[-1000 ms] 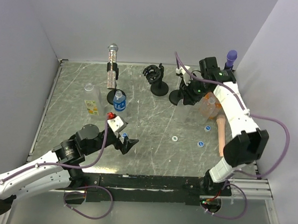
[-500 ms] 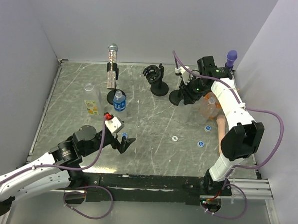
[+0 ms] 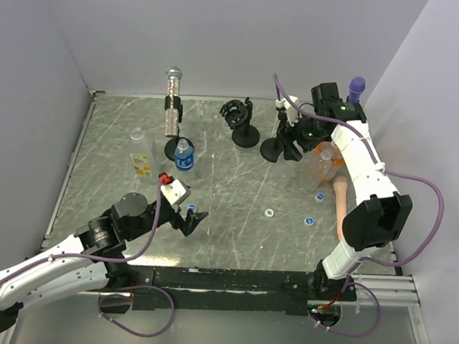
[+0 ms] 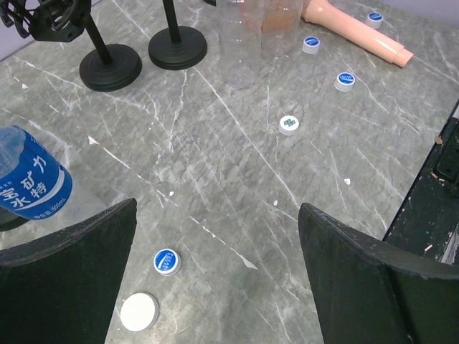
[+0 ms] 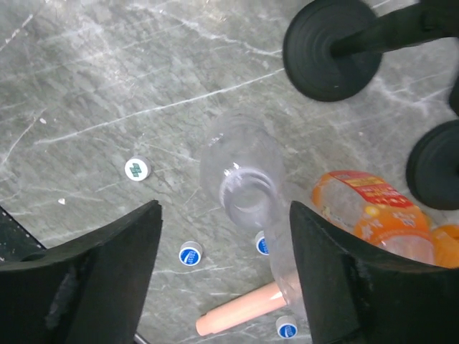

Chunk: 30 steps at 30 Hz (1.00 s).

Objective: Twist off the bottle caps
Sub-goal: Place the bottle without the bottle cap at the center of the board, then reset both arms

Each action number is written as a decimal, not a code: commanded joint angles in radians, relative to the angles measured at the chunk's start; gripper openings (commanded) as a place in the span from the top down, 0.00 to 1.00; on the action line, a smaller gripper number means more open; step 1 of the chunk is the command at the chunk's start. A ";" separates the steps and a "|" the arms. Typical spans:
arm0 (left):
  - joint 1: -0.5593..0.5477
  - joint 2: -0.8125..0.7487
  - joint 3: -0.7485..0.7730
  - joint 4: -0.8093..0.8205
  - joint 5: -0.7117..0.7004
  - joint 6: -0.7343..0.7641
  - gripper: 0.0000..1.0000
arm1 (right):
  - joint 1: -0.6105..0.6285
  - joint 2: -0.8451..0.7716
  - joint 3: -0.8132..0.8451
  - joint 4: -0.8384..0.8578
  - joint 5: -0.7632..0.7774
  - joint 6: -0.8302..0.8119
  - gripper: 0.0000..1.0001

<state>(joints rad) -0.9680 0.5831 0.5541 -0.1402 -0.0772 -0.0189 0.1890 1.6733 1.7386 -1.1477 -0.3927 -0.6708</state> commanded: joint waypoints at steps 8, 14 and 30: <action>0.006 -0.025 0.099 0.002 -0.056 -0.078 0.03 | -0.037 -0.202 0.116 -0.023 -0.017 0.020 0.09; 0.057 0.076 0.386 -0.116 -0.179 -0.154 0.03 | -0.104 -0.369 0.072 0.049 -0.121 0.098 0.01; 0.483 0.337 0.903 -0.397 0.013 -0.237 0.03 | -0.289 -0.880 -0.218 0.407 0.142 0.669 0.01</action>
<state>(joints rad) -0.4957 0.9257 1.3891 -0.4698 -0.1364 -0.2310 -0.0925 0.8337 1.5219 -0.8265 -0.4648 -0.1638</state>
